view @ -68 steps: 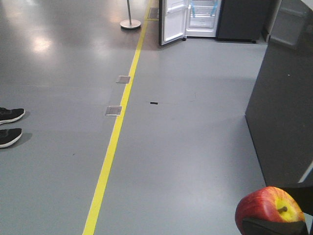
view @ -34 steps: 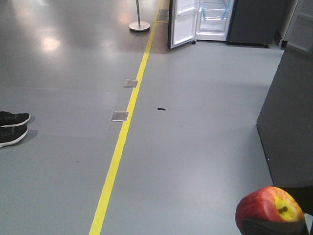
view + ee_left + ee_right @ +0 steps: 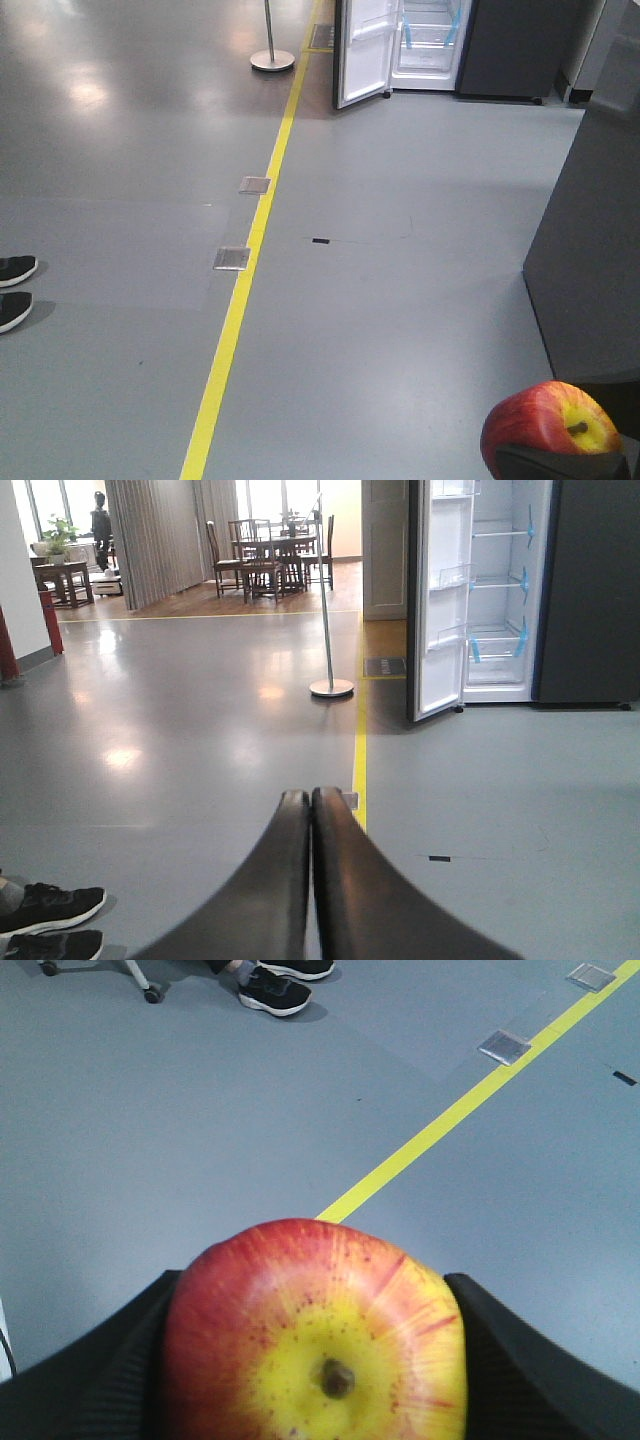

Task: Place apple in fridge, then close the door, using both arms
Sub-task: 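Drive toward the open refrigerator carrying the apple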

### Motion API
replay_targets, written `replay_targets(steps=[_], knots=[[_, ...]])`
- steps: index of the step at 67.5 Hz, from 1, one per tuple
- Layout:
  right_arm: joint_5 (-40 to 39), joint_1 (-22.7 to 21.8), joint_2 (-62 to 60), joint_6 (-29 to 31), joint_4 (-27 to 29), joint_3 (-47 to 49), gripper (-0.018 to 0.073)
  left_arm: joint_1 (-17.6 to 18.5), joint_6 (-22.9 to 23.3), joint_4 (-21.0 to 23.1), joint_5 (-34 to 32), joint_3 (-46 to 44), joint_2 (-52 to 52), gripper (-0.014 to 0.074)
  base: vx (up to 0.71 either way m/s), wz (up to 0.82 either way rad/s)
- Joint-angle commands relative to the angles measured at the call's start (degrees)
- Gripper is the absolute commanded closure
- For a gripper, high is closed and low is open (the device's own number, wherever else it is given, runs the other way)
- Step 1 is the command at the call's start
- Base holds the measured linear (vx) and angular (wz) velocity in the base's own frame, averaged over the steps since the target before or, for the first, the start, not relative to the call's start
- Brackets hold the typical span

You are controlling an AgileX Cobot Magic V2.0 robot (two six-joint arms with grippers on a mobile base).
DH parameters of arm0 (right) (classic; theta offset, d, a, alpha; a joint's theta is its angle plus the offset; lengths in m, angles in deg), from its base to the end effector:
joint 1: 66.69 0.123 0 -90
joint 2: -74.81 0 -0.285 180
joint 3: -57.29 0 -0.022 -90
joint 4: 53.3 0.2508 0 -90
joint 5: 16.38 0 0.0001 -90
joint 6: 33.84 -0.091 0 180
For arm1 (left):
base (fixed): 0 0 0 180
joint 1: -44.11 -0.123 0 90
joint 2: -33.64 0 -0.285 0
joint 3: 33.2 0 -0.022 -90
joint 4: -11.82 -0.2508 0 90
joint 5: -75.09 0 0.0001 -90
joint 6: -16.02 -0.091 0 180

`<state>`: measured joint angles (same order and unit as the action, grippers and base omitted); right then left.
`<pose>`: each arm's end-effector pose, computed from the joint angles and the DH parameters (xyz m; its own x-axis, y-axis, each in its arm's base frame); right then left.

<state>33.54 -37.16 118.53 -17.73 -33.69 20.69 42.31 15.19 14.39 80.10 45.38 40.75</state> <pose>0.0809 0.0727 0.3290 -0.5051 -0.3479 -0.7898 -0.6803 0.7237 0.1162 0.0566 0.0014 0.1979 -0.0113 -0.0306 -0.9995 -0.0279 0.9992 -0.0302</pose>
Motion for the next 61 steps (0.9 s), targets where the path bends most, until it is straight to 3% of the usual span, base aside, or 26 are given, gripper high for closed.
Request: replay_targets(steps=[1, 61], knots=[[-3.7, 0.1, 0.0, 0.6, 1.1, 1.5, 0.0197, 0.4, 0.4, 0.6, -4.5, 0.7, -0.8, 0.0603, 0.24, -0.06], [-3.7, 0.1, 0.0, 0.6, 1.1, 1.5, 0.0197, 0.4, 0.4, 0.6, -4.5, 0.7, -0.8, 0.0603, 0.28, -0.07]])
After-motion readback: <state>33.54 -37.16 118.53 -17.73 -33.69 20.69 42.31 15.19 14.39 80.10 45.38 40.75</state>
